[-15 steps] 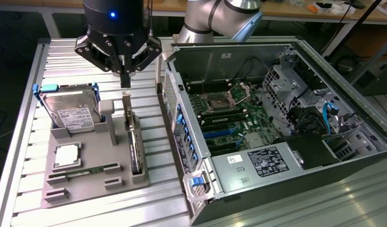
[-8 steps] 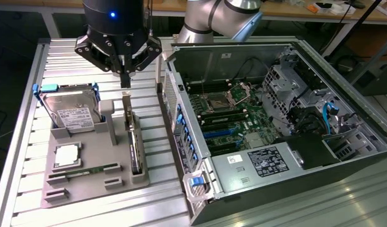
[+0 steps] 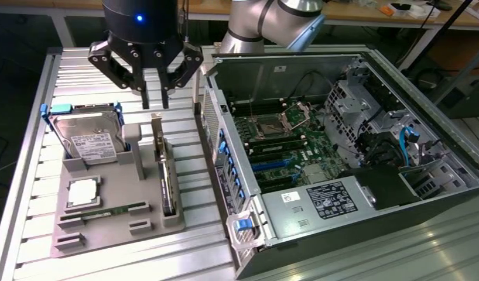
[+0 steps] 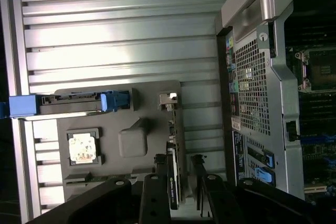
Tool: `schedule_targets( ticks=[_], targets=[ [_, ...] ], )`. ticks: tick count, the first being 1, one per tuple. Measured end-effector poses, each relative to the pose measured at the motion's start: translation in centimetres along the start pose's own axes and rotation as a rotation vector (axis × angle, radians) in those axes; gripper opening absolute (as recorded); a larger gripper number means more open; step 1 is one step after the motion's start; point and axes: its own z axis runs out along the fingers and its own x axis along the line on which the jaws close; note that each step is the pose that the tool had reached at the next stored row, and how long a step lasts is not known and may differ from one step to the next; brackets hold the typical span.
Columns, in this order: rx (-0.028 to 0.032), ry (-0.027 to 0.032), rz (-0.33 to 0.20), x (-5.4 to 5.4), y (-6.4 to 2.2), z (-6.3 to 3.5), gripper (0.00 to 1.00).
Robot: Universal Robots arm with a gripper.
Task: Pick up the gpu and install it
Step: 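Pick up the gpu and move the gpu toward the slot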
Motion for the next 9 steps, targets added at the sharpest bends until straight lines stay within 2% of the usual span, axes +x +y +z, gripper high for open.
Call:
schedule_targets(
  ticks=[2,4,5,9],
  targets=[
    [0.0,0.0,0.0,0.0,0.0,0.0,0.42],
    [0.0,0.0,0.0,0.0,0.0,0.0,0.42],
    [0.0,0.0,0.0,0.0,0.0,0.0,0.48],
    [0.0,0.0,0.0,0.0,0.0,0.0,0.49]
  ],
)
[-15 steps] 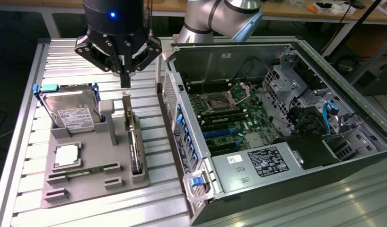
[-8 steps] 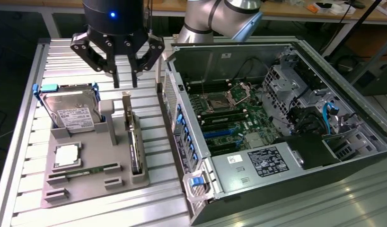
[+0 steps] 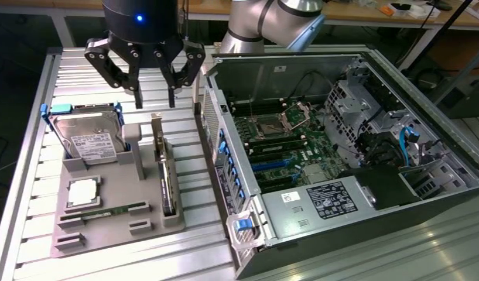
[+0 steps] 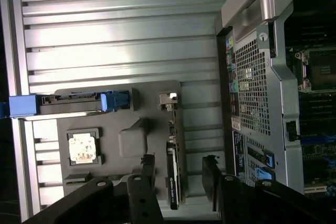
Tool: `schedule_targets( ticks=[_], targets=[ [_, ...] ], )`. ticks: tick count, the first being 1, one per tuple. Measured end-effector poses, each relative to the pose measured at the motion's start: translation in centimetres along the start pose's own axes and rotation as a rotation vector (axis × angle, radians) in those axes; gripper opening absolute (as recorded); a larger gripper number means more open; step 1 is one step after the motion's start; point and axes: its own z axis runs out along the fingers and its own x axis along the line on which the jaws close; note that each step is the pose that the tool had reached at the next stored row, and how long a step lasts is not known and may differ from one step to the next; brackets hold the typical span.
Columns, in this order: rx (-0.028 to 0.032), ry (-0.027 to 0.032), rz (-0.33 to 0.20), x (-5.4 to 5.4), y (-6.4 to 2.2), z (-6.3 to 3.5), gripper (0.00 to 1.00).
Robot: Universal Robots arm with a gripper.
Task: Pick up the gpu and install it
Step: 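Pick up the gpu and move the gpu toward the slot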
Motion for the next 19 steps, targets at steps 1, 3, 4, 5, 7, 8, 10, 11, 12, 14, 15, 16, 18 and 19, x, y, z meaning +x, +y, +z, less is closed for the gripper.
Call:
schedule_targets(
  ticks=[1,3,4,5,7,8,10,11,12,14,15,16,18,19],
  targets=[
    [0.0,0.0,0.0,0.0,0.0,0.0,0.49],
    [0.0,0.0,0.0,0.0,0.0,0.0,0.56],
    [0.0,0.0,0.0,0.0,0.0,0.0,0.56],
    [0.0,-0.0001,0.0,0.0,0.0,0.01,0.56],
    [0.0,0.0001,-0.004,0.0,0.0,0.09,0.56],
    [0.0,0.0005,-0.008,0.0,0.0,0.18,0.56],
    [-0.0004,0.0008,-0.019,-0.1,-0.01,0.46,0.56],
    [-0.0007,0.001,-0.026,-0.1,-0.02,0.63,0.56],
    [-0.0009,0.0012,-0.032,-0.1,-0.03,0.77,0.56],
    [-0.0011,0.0019,-0.043,-0.2,-0.04,1.02,0.56],
    [-0.0011,0.002,-0.047,-0.2,-0.04,1.1,0.56],
    [-0.001,0.0022,-0.048,-0.2,-0.04,1.12,0.56],
    [-0.0011,0.0022,-0.048,-0.2,-0.05,1.12,0.56],
    [-0.0012,0.0022,-0.048,-0.2,-0.05,1.13,0.56]
  ],
)
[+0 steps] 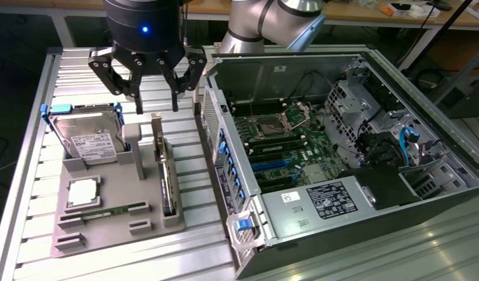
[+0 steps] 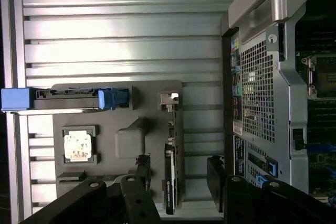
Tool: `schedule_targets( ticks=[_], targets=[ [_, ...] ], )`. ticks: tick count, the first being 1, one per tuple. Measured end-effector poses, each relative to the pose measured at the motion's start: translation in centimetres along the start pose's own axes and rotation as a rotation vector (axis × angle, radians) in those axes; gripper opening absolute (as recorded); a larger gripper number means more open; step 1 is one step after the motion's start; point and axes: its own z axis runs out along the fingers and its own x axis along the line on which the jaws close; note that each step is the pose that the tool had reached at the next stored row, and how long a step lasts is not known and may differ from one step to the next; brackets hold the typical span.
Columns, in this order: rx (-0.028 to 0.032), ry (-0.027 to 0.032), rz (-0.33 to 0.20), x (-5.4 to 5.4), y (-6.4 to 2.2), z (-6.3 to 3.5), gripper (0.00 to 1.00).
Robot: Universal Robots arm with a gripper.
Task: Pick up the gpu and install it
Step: 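Pick up the gpu and move the gpu toward the slot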
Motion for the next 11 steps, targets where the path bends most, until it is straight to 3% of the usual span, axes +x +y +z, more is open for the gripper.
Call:
schedule_targets(
  ticks=[11],
  targets=[
    [-0.0001,-0.0001,0.0,0.01,-0.04,0.72,0.56]
  ],
)
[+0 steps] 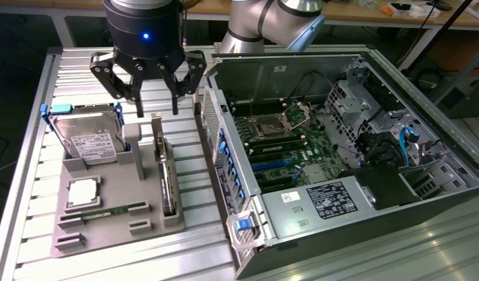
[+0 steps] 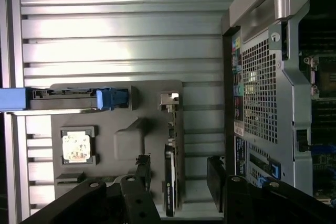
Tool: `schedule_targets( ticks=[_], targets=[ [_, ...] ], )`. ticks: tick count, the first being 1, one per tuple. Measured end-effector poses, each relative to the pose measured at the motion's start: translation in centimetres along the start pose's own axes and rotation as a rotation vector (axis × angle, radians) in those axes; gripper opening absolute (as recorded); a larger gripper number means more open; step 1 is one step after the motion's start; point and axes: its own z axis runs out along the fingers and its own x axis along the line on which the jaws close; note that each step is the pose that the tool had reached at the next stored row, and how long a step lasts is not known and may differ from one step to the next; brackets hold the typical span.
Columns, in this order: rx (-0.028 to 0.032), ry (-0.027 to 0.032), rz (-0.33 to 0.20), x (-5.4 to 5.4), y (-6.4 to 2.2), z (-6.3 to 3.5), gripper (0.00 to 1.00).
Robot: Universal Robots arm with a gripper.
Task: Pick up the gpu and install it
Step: 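Pick up the gpu and move the gpu toward the slot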
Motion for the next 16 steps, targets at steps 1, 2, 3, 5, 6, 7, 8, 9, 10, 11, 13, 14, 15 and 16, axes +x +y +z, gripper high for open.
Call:
schedule_targets(
  ticks=[1,2,3,5,6,7,8,9,10,11,13,14,15,16],
  targets=[
    [0.0,0.0,0.0,0.0,-0.01,0.14,0.56],
    [0.0,-0.0001,0.0,0.0,-0.02,0.33,0.56],
    [0.0,0.0,0.0,0.0,-0.03,0.54,0.56],
    [0.0002,0.0001,0.0,0.01,-0.04,0.67,0.56],
    [0.0001,0.0001,0.0,0.01,-0.04,0.67,0.56],
    [0.0001,0.0001,0.0,0.01,-0.04,0.67,0.56],
    [0.0001,0.0001,0.0,0.01,-0.04,0.68,0.56],
    [0.0,0.0,0.0,0.01,-0.04,0.68,0.56],
    [0.0,0.0,0.0,0.01,-0.04,0.68,0.56],
    [0.0001,0.0001,0.0,0.01,-0.04,0.68,0.56],
    [0.0,0.0001,0.0,0.01,-0.04,0.68,0.56],
    [0.0,0.0,0.0,0.01,-0.04,0.68,0.56],
    [0.0,0.0,0.0,0.01,-0.04,0.68,0.56],
    [0.0001,0.0001,0.0,0.01,-0.04,0.68,0.56]
  ],
)
